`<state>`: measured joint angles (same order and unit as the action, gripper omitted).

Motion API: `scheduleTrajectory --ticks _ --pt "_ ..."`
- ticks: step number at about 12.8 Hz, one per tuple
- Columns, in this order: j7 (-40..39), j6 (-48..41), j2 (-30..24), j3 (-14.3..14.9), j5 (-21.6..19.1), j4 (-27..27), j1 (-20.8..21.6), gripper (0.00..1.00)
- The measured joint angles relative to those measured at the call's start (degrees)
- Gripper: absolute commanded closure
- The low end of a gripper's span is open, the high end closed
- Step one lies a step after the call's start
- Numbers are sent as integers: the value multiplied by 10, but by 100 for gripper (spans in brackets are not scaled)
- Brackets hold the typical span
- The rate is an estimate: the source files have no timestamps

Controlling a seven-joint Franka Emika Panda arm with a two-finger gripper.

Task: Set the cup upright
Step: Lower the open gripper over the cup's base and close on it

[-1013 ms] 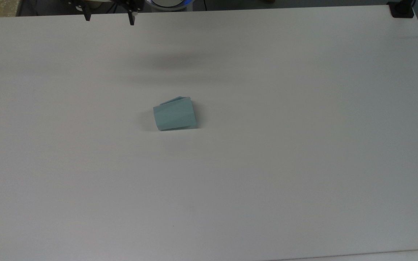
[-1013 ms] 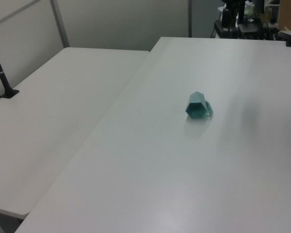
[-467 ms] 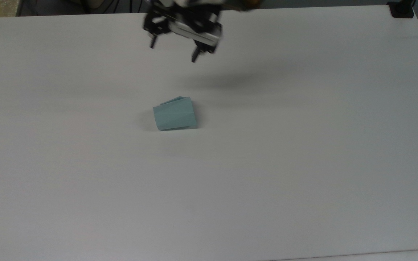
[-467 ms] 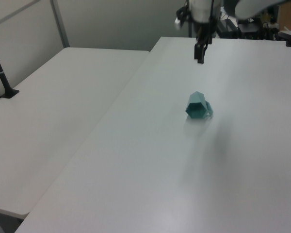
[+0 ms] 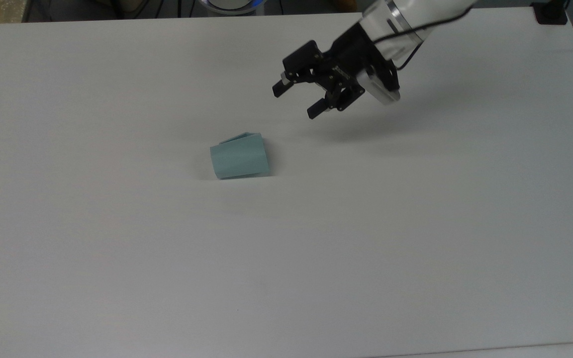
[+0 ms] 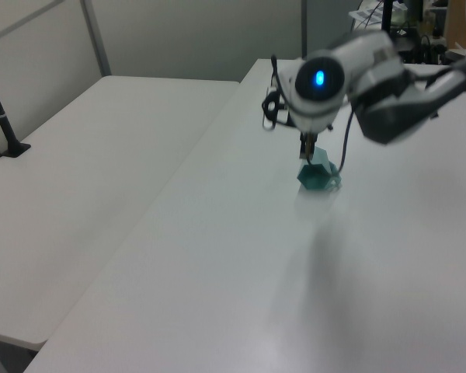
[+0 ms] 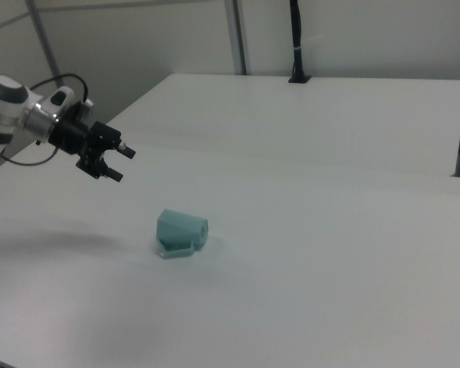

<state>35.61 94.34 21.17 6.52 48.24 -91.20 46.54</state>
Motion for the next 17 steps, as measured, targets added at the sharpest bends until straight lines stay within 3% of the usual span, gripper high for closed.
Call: scheduleTrajectory --ticks 4,8,13,17 --pt "26 -24 59 -9 64 -4 2 0" --pt "45 -30 80 -9 69 -14 -5 0" --pt "147 -30 108 -9 71 -23 -19 0" --pt "145 -29 109 -9 84 -25 -35 0"
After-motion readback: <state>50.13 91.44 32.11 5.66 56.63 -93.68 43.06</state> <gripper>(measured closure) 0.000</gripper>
